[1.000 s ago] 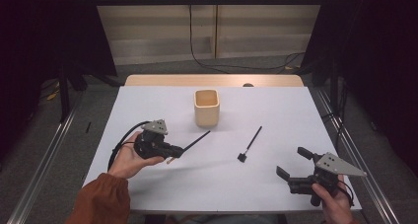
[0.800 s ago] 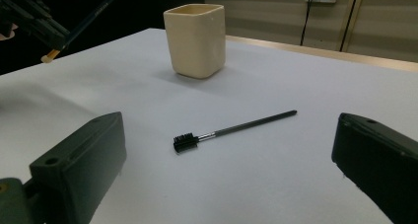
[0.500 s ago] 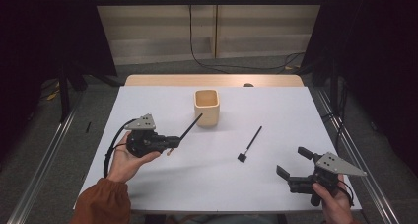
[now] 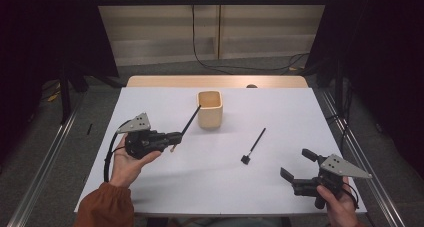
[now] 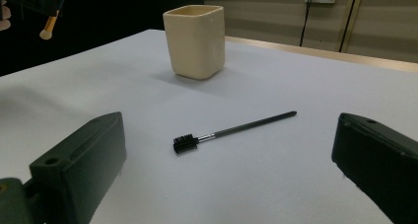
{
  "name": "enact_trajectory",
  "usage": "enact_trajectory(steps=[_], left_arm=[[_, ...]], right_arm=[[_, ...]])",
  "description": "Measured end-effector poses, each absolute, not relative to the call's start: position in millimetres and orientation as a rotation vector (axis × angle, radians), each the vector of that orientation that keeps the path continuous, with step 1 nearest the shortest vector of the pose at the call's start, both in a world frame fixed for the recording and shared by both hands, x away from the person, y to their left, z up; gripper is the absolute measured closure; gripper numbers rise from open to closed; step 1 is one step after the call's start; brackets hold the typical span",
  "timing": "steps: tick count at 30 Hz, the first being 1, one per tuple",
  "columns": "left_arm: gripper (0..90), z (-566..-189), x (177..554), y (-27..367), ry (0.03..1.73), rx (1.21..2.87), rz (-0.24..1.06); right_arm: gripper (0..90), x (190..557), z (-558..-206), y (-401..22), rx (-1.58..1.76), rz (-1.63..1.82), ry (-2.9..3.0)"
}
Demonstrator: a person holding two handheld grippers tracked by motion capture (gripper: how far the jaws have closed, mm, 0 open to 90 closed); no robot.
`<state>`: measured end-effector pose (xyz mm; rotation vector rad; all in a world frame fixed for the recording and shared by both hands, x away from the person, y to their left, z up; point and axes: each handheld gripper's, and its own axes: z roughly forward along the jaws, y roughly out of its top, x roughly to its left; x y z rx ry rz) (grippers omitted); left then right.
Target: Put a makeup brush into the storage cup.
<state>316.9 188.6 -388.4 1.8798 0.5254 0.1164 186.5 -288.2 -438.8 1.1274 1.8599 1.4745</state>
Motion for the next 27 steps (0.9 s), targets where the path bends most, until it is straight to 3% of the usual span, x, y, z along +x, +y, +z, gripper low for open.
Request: enact_trajectory(steps=[27], left_arm=[[83.8,-368,311,145,0.404,1.833,0.017]], right_arm=[[0.0,186,-438,-289,1.112,1.494,1.86]])
